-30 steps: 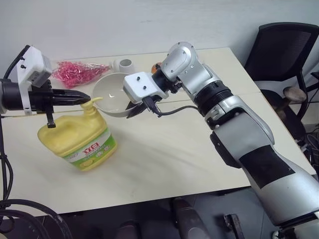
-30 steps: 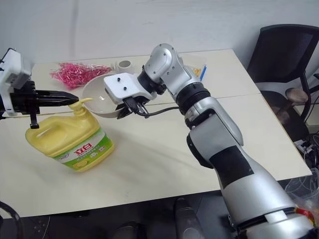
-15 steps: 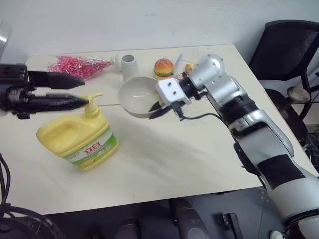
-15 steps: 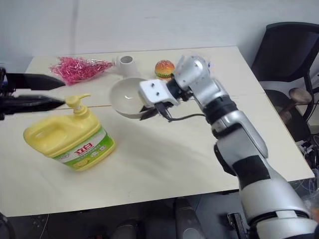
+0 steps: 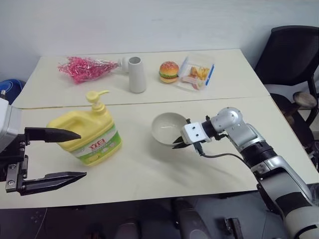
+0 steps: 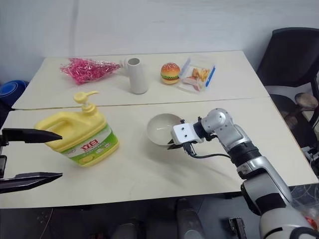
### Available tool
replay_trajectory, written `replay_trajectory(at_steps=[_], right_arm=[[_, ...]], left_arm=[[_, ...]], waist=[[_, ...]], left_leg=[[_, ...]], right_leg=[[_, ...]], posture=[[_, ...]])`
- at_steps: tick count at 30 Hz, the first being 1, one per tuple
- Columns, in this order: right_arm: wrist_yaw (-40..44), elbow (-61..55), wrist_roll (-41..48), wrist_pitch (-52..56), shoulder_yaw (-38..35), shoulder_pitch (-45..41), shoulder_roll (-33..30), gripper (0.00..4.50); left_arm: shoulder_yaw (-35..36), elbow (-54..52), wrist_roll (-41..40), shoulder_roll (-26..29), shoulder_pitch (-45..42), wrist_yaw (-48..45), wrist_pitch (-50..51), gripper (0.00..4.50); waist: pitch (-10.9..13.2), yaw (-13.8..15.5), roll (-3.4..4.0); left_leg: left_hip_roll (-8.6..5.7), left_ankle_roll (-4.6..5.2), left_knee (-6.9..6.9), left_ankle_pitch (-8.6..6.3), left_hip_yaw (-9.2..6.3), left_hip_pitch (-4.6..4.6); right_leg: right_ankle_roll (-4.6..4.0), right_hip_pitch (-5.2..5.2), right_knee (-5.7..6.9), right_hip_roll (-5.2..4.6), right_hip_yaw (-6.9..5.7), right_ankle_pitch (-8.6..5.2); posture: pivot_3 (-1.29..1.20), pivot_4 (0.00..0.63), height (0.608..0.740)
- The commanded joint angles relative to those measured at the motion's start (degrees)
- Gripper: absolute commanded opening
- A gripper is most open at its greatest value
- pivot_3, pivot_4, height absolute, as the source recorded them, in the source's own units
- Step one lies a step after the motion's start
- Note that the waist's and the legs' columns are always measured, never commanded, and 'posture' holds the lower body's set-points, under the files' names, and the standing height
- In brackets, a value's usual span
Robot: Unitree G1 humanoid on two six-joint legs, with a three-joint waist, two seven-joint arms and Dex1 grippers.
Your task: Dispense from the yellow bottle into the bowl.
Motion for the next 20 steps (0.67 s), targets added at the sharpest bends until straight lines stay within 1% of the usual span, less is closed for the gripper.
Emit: replay_trajectory(at_steps=[1,5,8,10,12,14,16,18,20], right_arm=[[-1.5,-0.2,0.0,1.3,-2.1,1.3,0.5,1.24],[-1.4,-1.0,1.3,4.0,-4.0,1.9,-0.5,2.62],[1.2,-3.7,3.7,6.3,-7.5,1.5,-4.7,3.66],[5.2,-5.8,7.1,11.1,-10.6,0.3,-9.1,4.39],[8.5,-7.5,9.7,15.3,-12.7,-0.5,-12.3,4.46],[11.5,-9.7,18.9,25.1,-13.3,-3.6,-21.7,4.46],[12.3,-10.2,24.6,31.4,-13.1,-5.8,-28.0,4.46],[12.3,-9.3,26.7,34.1,-12.9,-6.5,-30.7,4.46],[12.3,-8.6,27.0,34.8,-13.5,-6.2,-31.3,4.46]], left_arm=[[0.3,0.8,-0.9,-0.2,-0.9,2.9,-2.1,4.5],[-0.7,2.2,-1.5,-0.4,-0.8,4.7,-3.4,4.5],[0.2,3.9,-1.9,-0.4,-0.2,4.8,-3.7,4.5],[1.9,5.0,-2.0,-0.3,1.1,3.5,-3.6,4.5],[3.4,5.6,-2.1,-0.3,2.4,2.5,-3.6,4.5],[6.0,7.4,-0.9,0.0,4.1,1.1,-3.9,4.5],[8.0,8.8,-0.3,0.2,5.2,0.5,-4.1,4.5],[8.7,8.9,-0.3,0.0,5.7,0.9,-4.6,4.5],[8.7,9.1,-1.4,-0.4,5.6,1.4,-4.5,4.5]], waist=[[0.0,0.5,-0.01],[0.0,1.4,0.0],[0.0,1.9,0.01],[0.0,2.4,0.02],[0.0,2.8,0.04],[0.1,2.9,0.15],[0.3,3.2,0.36],[0.3,3.2,0.29],[0.3,3.1,0.18]], left_leg=[[0.0,0.0,0.0,0.0,-0.08,0.0],[0.0,-0.08,0.01,0.01,-0.02,-0.09],[-0.01,-0.09,0.01,0.01,0.01,-0.14],[-0.01,-0.07,0.0,-0.02,0.02,-0.16],[0.0,-0.02,-0.01,-0.06,0.04,-0.17],[0.01,0.04,-0.03,-0.09,0.05,-0.16],[-0.01,0.35,-0.02,-0.26,0.09,-0.18],[0.01,0.43,-0.04,-0.3,0.08,-0.13],[0.09,0.47,-0.05,-0.33,0.04,-0.02]], right_leg=[[0.0,0.07,-0.09,-0.01,-0.07,0.0],[0.11,0.15,-0.18,-0.05,-0.08,0.08],[0.15,0.15,-0.25,-0.07,-0.08,0.11],[0.15,0.16,-0.3,-0.07,-0.08,0.11],[0.15,0.16,-0.37,-0.05,-0.09,0.11],[0.15,0.18,-0.45,-0.03,-0.1,0.11],[0.15,0.18,-0.49,-0.07,-0.09,0.11],[0.09,0.19,-0.67,-0.03,-0.12,0.07],[0.03,0.27,-0.68,0.08,-0.17,0.04]], posture=[[0.0,0.15,0.74],[0.0,0.15,0.74],[0.0,0.15,0.74],[0.0,0.15,0.74],[0.0,0.15,0.74],[0.0,0.15,0.74],[0.0,0.15,0.74],[0.0,0.15,0.74],[0.0,0.15,0.74]])
